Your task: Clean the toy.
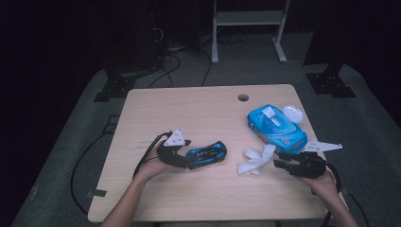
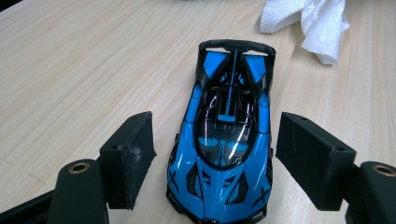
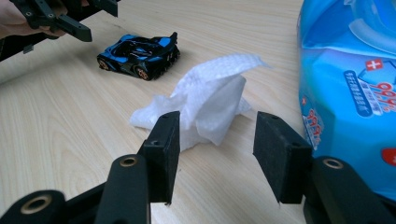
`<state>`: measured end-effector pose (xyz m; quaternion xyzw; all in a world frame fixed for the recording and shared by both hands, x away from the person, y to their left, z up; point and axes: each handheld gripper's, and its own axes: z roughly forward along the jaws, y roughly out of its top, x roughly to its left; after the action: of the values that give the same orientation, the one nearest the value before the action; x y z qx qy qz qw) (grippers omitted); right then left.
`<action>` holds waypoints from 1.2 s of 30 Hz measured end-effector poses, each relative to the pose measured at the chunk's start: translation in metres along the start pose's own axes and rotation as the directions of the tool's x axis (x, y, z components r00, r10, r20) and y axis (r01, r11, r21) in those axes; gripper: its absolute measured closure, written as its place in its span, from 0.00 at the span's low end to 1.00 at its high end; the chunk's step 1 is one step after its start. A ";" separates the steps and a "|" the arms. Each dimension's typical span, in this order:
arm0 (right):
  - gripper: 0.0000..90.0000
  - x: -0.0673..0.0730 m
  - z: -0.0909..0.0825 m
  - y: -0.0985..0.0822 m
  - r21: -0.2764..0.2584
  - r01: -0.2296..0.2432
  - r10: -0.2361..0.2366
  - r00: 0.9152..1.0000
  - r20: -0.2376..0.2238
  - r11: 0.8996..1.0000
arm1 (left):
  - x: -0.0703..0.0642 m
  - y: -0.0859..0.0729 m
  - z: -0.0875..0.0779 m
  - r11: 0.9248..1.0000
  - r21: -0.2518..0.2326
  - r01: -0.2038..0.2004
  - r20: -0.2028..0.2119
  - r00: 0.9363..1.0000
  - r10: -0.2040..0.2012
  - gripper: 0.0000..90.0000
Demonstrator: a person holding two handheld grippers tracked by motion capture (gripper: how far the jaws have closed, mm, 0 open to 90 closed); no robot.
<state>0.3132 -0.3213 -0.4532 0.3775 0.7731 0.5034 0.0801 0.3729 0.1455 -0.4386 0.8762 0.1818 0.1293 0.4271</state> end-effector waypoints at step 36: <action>0.45 0.000 -0.005 -0.016 -0.004 -0.012 0.012 1.000 0.021 1.000 | 0.003 -0.039 -0.039 0.997 0.025 0.070 -0.075 0.995 -0.068 0.22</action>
<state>0.3026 -0.3277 -0.4639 0.3871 0.7689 0.5016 0.0858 0.3520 0.1968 -0.4460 0.8697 0.2294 0.1445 0.4124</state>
